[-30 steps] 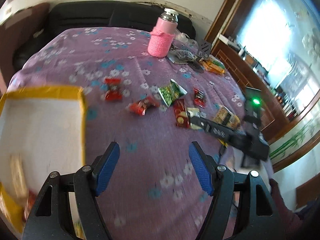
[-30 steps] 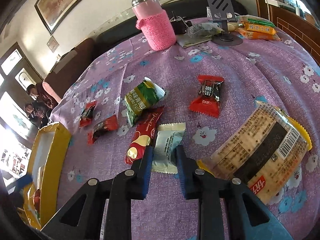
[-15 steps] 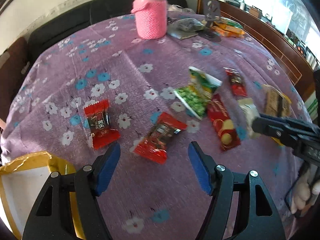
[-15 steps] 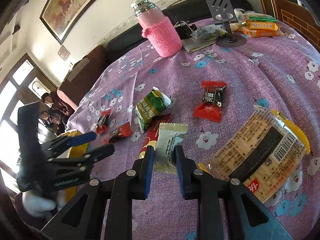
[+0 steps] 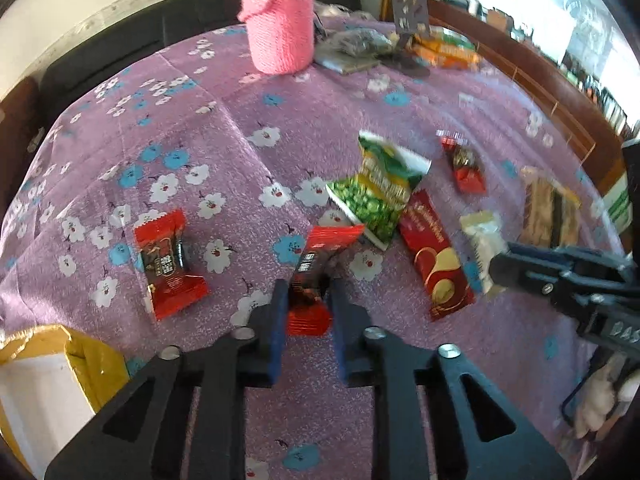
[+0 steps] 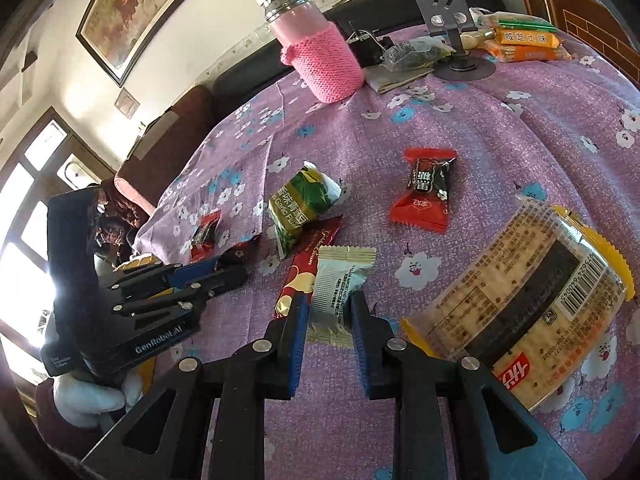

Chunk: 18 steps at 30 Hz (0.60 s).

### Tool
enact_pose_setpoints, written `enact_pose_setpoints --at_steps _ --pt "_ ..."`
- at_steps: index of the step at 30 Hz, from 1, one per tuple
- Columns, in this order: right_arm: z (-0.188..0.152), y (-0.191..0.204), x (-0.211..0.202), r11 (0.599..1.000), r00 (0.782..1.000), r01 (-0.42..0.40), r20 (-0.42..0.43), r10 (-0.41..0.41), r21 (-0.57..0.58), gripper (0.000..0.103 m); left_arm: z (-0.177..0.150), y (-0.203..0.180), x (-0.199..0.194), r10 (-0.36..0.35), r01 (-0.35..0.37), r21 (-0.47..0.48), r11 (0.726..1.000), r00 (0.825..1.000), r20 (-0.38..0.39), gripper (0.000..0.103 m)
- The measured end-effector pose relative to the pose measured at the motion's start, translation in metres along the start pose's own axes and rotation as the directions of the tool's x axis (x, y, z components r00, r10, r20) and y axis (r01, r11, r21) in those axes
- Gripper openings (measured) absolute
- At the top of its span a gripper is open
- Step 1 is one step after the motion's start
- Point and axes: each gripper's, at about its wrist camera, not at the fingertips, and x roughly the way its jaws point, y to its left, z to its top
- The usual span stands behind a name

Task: Organize snacks
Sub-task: 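Grasp the white sachet with the right gripper while the left carries the red candy to the tray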

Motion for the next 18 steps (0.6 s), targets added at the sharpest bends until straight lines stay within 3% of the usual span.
enact_pose_setpoints --at_steps 10,18 --pt "-0.002 0.008 -0.006 0.999 1.000 -0.021 0.019 0.021 -0.027 0.022 -0.020 -0.006 -0.036 -0.026 0.030 -0.061 0.998 0.998 0.060 0.012" --pt "-0.006 0.021 -0.012 0.996 0.998 -0.049 0.045 0.053 -0.071 0.022 -0.064 0.009 -0.105 -0.005 0.032 -0.171 0.985 0.988 0.156 0.012"
